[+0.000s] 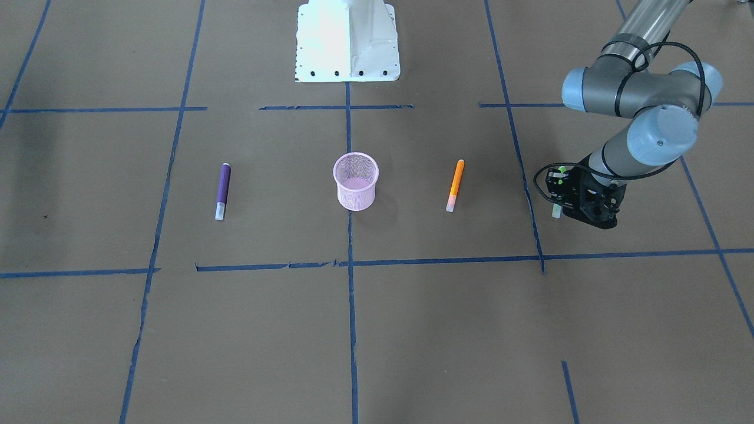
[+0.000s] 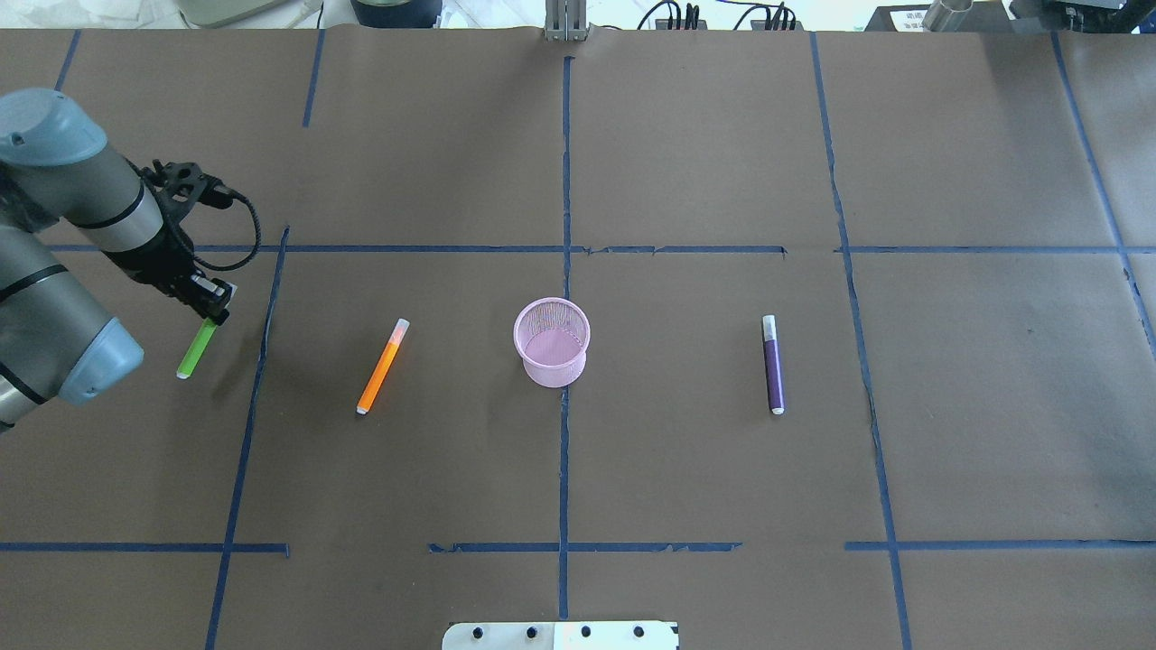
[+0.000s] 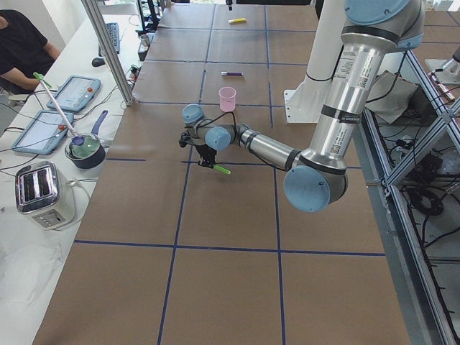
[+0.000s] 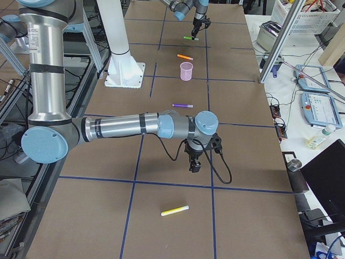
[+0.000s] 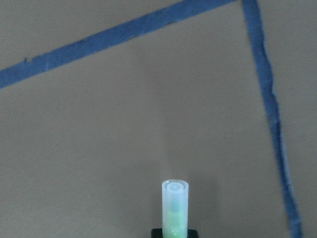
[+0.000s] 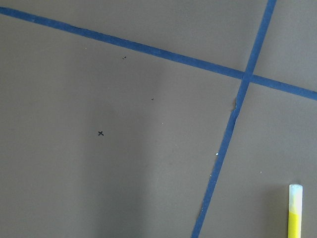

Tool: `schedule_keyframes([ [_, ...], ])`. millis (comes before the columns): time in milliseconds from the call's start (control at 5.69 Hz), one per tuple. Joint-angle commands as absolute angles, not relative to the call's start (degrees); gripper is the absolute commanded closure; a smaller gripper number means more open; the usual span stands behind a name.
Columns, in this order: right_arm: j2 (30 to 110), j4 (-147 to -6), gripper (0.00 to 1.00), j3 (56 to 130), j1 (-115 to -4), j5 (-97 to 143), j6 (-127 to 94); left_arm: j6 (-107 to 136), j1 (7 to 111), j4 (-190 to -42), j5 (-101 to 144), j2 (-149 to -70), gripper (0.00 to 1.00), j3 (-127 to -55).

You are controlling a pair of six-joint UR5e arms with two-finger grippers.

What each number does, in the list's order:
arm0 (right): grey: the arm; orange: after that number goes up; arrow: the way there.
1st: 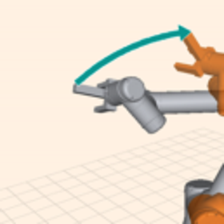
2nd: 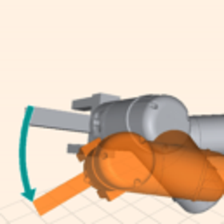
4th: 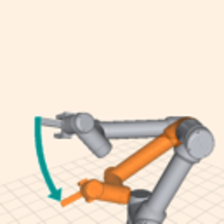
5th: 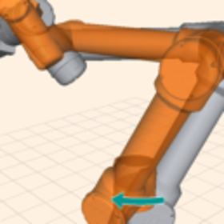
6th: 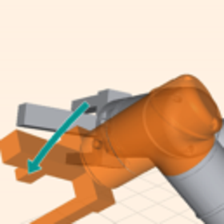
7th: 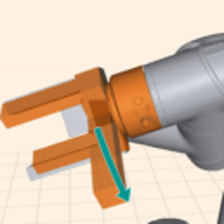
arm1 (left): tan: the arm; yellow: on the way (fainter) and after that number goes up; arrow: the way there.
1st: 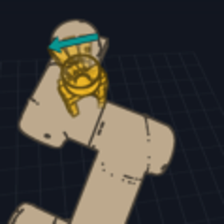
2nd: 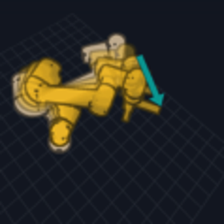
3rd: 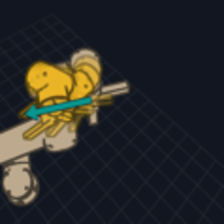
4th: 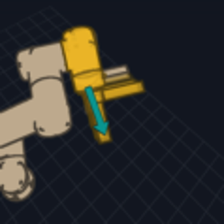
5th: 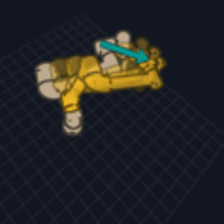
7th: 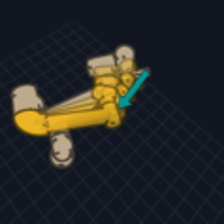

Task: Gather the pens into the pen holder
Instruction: 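Lift the green marker with the left gripper and carry it over the pink cup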

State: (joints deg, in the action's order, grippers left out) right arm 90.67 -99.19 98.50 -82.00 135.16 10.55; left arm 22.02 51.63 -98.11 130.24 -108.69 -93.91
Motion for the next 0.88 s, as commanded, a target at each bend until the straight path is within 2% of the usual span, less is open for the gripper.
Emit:
schedule_keyframes([
  [0,90.35,-99.14,0.00,98.53,-82.00,135.09,10.55,23.11,50.55,-98.43,128.16,-114.40,1.00,-102.17],
  [352,90.35,-99.23,0.00,98.53,-82.00,135.09,10.55,37.38,46.87,-106.91,119.94,-122.57,1.00,-103.10],
  [703,90.35,-99.14,0.00,98.53,-82.00,135.18,10.55,43.91,32.69,-111.87,94.63,-125.23,0.98,-103.54],
])
